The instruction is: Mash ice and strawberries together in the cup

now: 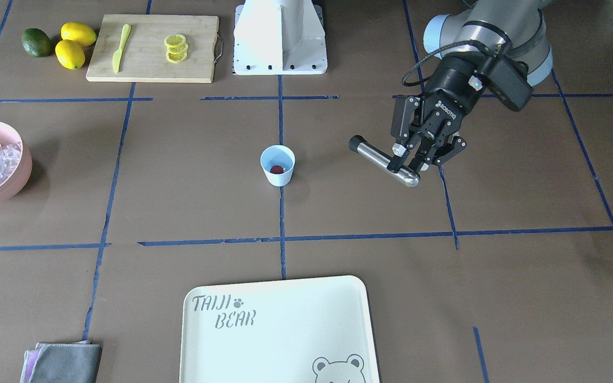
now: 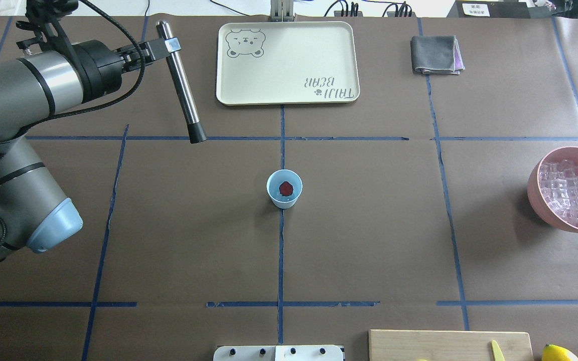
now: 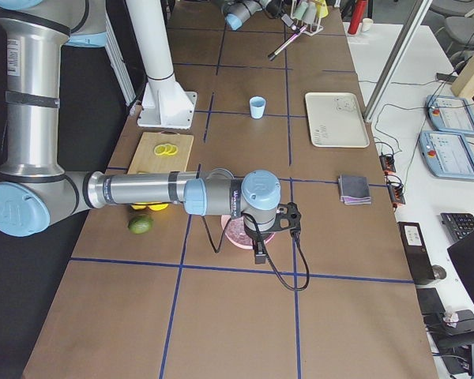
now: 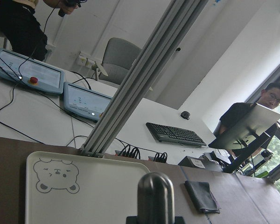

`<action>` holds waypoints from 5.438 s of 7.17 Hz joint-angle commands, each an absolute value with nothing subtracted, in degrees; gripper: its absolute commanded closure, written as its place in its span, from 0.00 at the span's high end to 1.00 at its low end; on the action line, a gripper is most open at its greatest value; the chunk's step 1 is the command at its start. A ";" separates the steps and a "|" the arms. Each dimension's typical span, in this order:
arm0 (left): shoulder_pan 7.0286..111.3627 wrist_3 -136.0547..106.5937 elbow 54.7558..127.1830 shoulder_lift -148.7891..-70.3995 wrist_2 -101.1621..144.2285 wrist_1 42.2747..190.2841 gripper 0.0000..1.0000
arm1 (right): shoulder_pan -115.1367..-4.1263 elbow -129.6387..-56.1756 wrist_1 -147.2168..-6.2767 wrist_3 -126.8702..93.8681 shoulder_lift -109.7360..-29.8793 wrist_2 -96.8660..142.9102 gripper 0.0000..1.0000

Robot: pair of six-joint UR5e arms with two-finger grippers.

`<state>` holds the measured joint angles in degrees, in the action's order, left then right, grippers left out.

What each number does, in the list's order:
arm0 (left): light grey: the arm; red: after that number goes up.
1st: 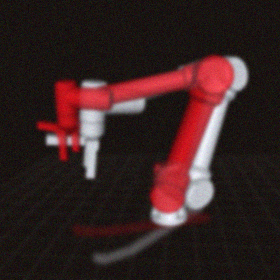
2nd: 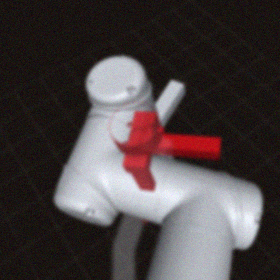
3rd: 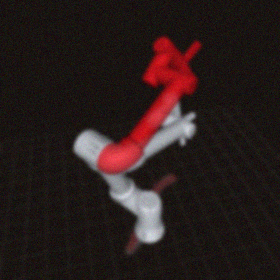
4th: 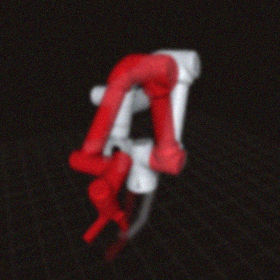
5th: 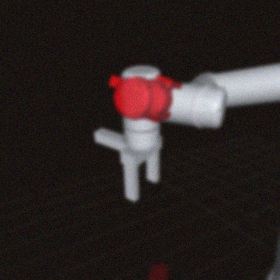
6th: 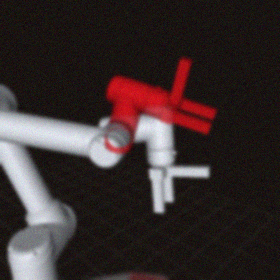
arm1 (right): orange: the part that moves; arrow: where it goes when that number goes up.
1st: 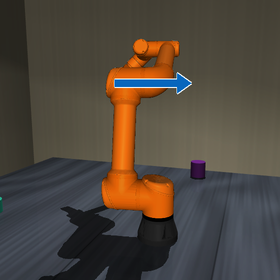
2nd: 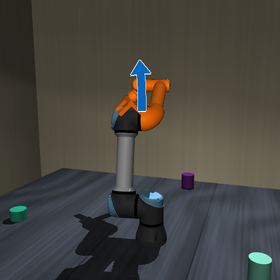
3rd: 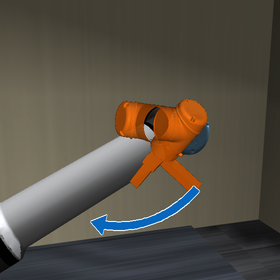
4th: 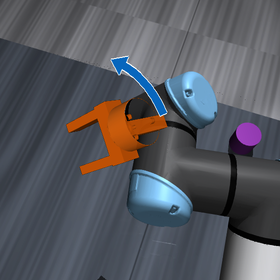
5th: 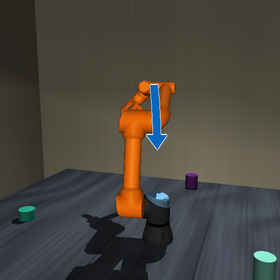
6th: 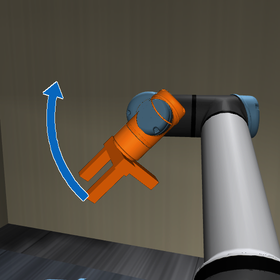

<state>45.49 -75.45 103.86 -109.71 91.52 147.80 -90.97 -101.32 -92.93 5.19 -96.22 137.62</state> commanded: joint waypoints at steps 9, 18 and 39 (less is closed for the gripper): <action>59.50 -61.61 99.24 -88.27 129.20 126.04 0.00 | -90.97 -101.69 -92.90 5.27 -96.15 137.11 0.99; 62.40 -35.07 86.40 -86.40 121.03 126.39 0.00 | -90.97 -101.51 -92.90 5.27 -95.98 137.02 0.99; 92.44 1.76 91.67 -89.57 139.83 84.72 1.00 | -90.97 -101.16 -92.90 5.19 -94.31 137.29 0.99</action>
